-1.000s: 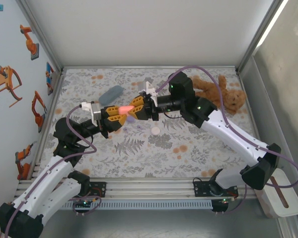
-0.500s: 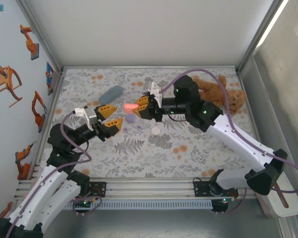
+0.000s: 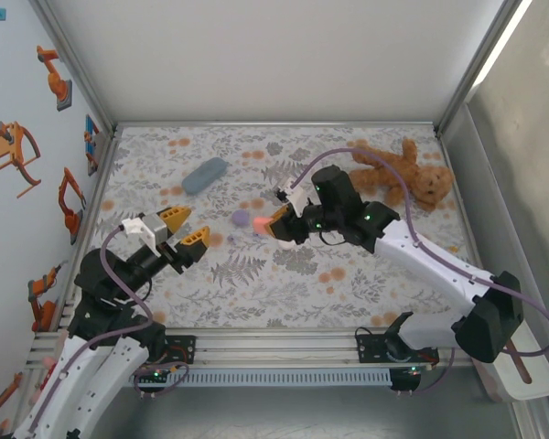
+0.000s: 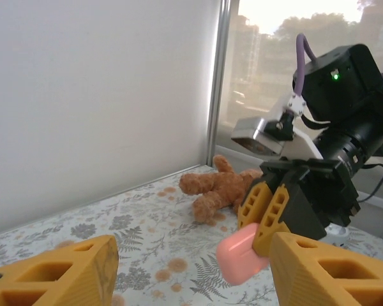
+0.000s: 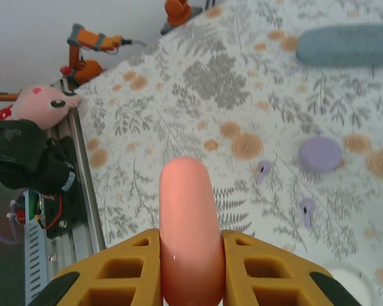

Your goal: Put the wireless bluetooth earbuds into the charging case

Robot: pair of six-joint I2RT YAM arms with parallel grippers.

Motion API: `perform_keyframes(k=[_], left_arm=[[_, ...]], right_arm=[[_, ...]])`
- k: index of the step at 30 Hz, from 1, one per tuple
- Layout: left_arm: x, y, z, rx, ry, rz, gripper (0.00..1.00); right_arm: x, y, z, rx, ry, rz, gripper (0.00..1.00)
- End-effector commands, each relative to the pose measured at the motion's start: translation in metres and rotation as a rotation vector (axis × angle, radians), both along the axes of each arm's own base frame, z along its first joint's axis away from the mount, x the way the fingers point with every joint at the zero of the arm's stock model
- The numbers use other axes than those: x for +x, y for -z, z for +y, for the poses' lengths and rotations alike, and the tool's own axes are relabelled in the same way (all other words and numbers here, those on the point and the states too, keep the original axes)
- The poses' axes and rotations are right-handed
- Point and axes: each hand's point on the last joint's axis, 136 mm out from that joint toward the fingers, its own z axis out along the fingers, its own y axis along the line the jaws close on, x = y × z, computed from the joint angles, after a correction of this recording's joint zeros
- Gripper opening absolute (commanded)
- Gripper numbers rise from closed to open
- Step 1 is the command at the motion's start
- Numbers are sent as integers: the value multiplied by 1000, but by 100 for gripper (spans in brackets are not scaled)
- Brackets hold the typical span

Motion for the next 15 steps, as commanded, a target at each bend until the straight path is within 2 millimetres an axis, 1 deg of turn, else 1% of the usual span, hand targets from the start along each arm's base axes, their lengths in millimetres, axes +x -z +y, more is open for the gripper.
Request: perform_keyframes(k=[1, 9, 15], left_arm=[[5, 14, 8, 21, -61, 29, 63], [4, 13, 7, 15, -53, 31, 63], [6, 11, 5, 14, -43, 29, 64]], right_arm=[[-2, 24, -7, -41, 45, 91, 20], [-13, 95, -7, -153, 25, 289, 19], [-15, 140, -4, -214, 19, 402, 19]])
